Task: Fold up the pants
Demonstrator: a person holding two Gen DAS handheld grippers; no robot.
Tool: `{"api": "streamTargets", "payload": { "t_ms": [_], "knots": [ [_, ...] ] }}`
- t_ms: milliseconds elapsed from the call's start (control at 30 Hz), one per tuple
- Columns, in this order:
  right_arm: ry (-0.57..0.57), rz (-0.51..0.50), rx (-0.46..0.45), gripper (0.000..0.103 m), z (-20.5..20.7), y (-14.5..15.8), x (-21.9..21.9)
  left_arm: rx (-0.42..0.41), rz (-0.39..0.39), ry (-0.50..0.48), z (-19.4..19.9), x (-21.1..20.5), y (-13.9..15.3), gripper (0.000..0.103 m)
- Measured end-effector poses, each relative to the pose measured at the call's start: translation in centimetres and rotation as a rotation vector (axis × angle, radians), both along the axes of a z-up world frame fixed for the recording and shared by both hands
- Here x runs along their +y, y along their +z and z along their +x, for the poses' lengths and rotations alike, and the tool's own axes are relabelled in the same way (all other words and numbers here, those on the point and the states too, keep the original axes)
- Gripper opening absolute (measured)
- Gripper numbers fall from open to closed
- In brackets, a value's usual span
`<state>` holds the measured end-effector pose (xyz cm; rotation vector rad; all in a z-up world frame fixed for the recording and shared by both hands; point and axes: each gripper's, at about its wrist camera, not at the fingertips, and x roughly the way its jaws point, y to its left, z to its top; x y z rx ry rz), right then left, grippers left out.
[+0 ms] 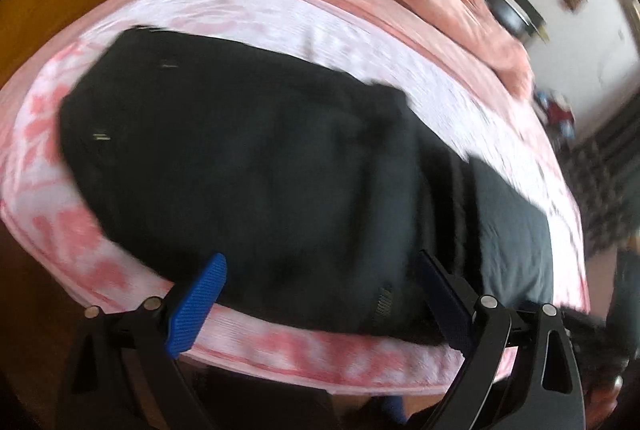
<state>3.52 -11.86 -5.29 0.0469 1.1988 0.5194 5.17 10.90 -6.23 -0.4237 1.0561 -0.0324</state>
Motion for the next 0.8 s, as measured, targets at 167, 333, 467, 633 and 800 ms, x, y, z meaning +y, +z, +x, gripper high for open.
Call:
{"api": "streamTargets", "payload": {
  "t_ms": [167, 333, 467, 633, 800],
  "knots": [
    [0.043, 0.03, -0.02, 0.048, -0.5, 1.3, 1.5, 0.033, -0.13, 0.26, -0.2, 10.1, -0.9, 0.093],
    [0.055, 0.01, 0.003, 0.048, 0.3, 0.3, 2.3, 0.03, -0.323, 0.47, -1.3, 18.5, -3.3, 0.083],
    [0.046, -0.014, 0.038, 0.05, 0.5, -1.3, 1.4, 0.015, -0.454, 0.576, -1.8, 22.6, -5.9, 0.083],
    [0.031, 0.024, 0.071, 0.051, 0.8, -2.3, 0.8, -0.026, -0.559, 0.576, -1.2, 24.8, -8.5, 0.082],
    [0.032, 0.02, 0.083, 0.051, 1.2, -3.0, 1.0, -0.088, -0.598, 0.525, -0.6, 25.5, -9.0, 0.082]
  ]
}}
